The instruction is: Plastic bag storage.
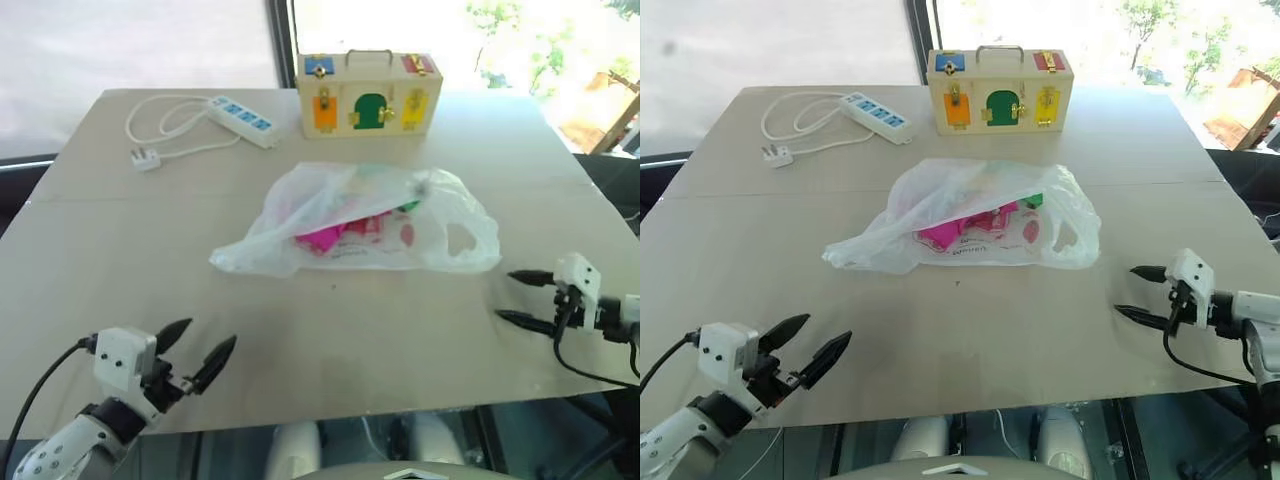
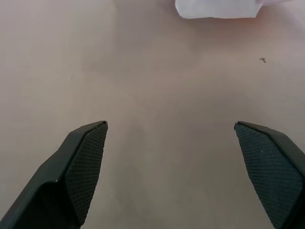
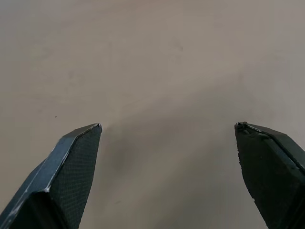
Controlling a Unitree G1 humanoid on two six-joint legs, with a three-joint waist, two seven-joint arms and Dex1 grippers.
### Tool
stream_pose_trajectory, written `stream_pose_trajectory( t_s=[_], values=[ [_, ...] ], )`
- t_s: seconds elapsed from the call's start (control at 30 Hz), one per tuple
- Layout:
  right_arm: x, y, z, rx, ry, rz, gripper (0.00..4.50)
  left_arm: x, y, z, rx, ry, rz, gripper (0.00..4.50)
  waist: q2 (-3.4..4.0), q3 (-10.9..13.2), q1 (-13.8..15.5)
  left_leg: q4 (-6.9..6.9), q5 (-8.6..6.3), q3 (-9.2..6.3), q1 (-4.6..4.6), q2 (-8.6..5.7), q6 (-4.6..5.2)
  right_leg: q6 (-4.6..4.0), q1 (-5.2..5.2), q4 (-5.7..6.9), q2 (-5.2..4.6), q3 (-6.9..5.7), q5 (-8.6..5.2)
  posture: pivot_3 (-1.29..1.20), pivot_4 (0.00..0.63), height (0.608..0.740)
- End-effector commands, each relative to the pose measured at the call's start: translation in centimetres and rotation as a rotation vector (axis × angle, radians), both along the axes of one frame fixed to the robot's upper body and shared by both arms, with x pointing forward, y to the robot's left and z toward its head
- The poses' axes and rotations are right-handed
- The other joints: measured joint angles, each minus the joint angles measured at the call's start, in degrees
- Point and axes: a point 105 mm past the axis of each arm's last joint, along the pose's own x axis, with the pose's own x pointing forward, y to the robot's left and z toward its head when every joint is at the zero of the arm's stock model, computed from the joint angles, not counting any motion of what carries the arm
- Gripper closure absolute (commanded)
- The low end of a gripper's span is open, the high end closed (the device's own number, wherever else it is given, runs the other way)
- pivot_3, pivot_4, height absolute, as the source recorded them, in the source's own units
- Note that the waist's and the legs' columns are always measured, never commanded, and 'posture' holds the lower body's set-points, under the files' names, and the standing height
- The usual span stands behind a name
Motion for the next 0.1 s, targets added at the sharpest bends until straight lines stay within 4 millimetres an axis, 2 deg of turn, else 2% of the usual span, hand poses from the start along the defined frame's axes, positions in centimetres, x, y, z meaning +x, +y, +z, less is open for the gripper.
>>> stream_pose_trajectory(
  t_s=[0.03, 0.1],
  values=[
    [0.61, -0.15, 1.85, 0.078, -0.085, -0.02, 0.0, -0.25, -1.07, 0.39, 0.064, -0.072, -0.075, 0.04, 0.04, -0.02, 0.09, 0.0, -0.01, -0.02, 0.06, -0.01, 0.0, 0.0, 0.08, -0.02, 0.0, 0.01, 0.0, 0.0, 0.15, 0.74],
    [0.72, 0.06, 1.96, 0.099, -0.095, -0.022, 0.0, -0.2, -1.78, 0.22, 0.078, -0.085, -0.123, 0.04, 0.04, -0.02, 0.13, 0.01, -0.02, -0.03, 0.05, -0.05, 0.02, -0.02, 0.12, -0.07, 0.0, 0.08, 0.01, 0.0, 0.15, 0.74]
  ],
)
